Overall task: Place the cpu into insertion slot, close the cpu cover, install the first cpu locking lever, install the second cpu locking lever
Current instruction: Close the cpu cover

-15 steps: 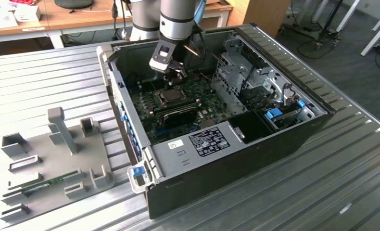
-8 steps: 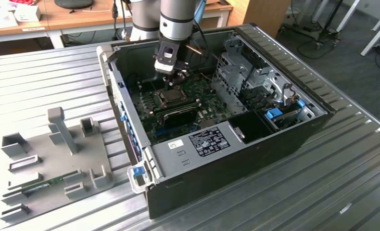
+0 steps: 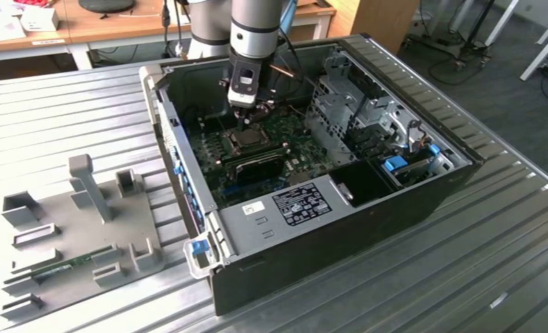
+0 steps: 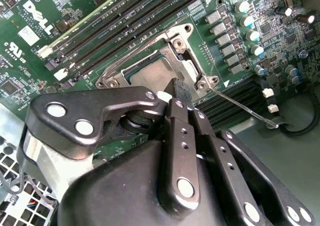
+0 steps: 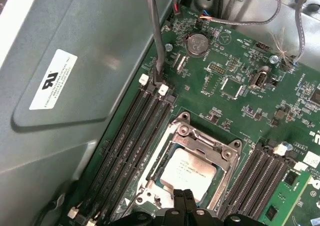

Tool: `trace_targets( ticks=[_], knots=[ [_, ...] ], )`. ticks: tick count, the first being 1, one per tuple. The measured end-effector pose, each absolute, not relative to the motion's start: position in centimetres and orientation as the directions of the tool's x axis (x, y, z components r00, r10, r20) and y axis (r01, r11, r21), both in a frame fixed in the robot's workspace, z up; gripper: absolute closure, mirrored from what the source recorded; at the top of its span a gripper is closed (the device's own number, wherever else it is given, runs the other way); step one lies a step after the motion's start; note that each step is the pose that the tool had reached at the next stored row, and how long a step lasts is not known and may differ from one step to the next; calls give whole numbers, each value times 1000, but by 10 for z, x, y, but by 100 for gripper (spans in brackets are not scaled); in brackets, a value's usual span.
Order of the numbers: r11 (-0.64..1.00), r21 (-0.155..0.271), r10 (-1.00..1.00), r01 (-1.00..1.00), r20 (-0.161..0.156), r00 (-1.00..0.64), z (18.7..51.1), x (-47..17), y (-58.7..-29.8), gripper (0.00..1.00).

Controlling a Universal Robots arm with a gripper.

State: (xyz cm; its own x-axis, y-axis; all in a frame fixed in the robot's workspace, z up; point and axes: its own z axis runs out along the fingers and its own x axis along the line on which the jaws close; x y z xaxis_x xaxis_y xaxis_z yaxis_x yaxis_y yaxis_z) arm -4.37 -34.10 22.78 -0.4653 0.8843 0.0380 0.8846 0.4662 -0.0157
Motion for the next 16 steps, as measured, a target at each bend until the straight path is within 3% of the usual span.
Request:
trace_targets(
  ticks=[16],
  knots=[
    [540, -16, 841, 842, 38, -539, 228, -44, -341, 90]
  ],
)
